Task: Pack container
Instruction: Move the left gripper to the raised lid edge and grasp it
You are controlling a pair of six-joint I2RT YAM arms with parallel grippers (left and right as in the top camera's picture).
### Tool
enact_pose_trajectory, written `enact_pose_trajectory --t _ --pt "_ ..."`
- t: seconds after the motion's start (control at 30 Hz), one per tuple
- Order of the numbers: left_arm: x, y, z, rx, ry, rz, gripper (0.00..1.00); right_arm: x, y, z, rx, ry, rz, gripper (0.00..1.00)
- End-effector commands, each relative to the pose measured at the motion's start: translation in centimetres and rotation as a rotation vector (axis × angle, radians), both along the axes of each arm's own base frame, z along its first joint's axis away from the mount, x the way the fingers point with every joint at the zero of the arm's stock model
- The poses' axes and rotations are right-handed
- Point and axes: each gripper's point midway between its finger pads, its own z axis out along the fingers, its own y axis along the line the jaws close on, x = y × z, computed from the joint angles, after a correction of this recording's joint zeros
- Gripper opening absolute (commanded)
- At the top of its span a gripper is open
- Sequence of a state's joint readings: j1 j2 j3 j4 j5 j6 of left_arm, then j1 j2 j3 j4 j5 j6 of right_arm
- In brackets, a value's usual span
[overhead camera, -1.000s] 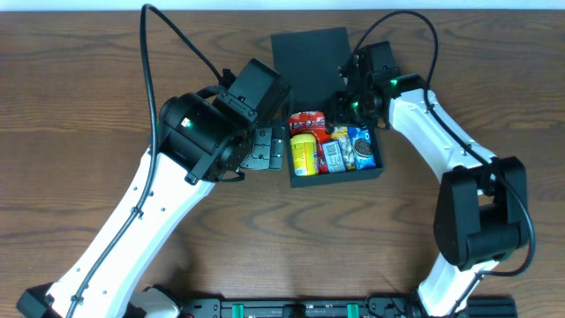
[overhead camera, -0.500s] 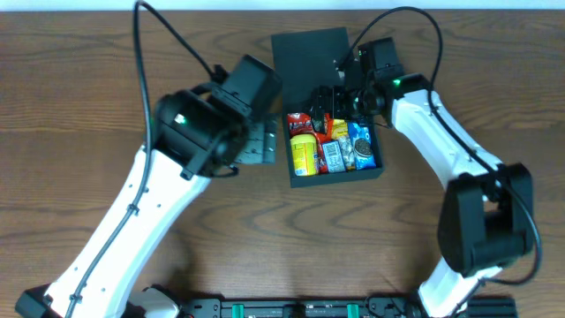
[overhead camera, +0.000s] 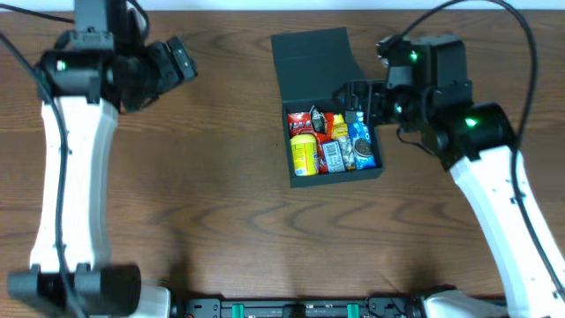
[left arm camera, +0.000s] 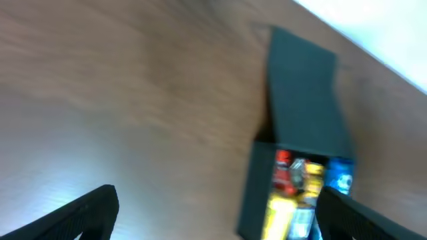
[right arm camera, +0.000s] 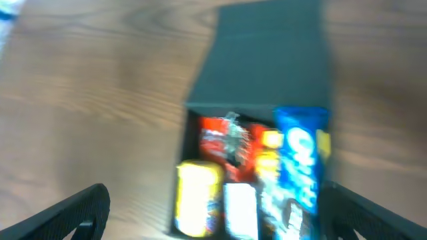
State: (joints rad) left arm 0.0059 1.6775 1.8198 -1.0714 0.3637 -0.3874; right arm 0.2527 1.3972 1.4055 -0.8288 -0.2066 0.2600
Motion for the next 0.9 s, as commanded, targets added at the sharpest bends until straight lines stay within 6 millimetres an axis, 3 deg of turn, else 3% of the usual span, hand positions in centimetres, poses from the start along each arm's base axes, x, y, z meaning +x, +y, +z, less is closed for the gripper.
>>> enact_pose_trajectory --t 0.0,0.1,0.2,0.3,0.37,0.53,0.87 --pt "2.1 -4.9 -3.5 -0.323 0.081 -0.202 0.95 0.0 -4.1 0.0 -0.165 -0.024 -0.142 0.99" --pt "4.9 -7.3 -5.6 -0.478 0.059 -0.296 0.95 -0.5 -4.8 -0.3 -0.188 -0.003 -0.160 0.99" --pt "7.5 -8.9 -9.1 -0.560 0.086 -0.301 0.95 -0.8 -5.0 -0.6 -0.194 0.015 -0.161 0.99" --pt "9.1 -10.3 -13.0 -0.611 0.133 -0.294 0.95 -1.0 -5.0 -0.8 -0.197 0.026 -0.160 0.99" --pt "9.8 -11.4 -14.6 -0.638 0.130 -0.316 0.95 -1.0 -5.0 -0.8 -0.197 0.025 -0.160 0.99" --pt "11.0 -14.6 -17.4 -0.689 0.151 -0.324 0.95 -1.0 -5.0 -0.8 -0.197 0.025 -0.159 0.99" --pt "11.0 -19.6 -20.2 -0.684 0.156 -0.365 0.95 -1.1 -5.1 -0.8 -0.199 0.029 -0.159 0.99"
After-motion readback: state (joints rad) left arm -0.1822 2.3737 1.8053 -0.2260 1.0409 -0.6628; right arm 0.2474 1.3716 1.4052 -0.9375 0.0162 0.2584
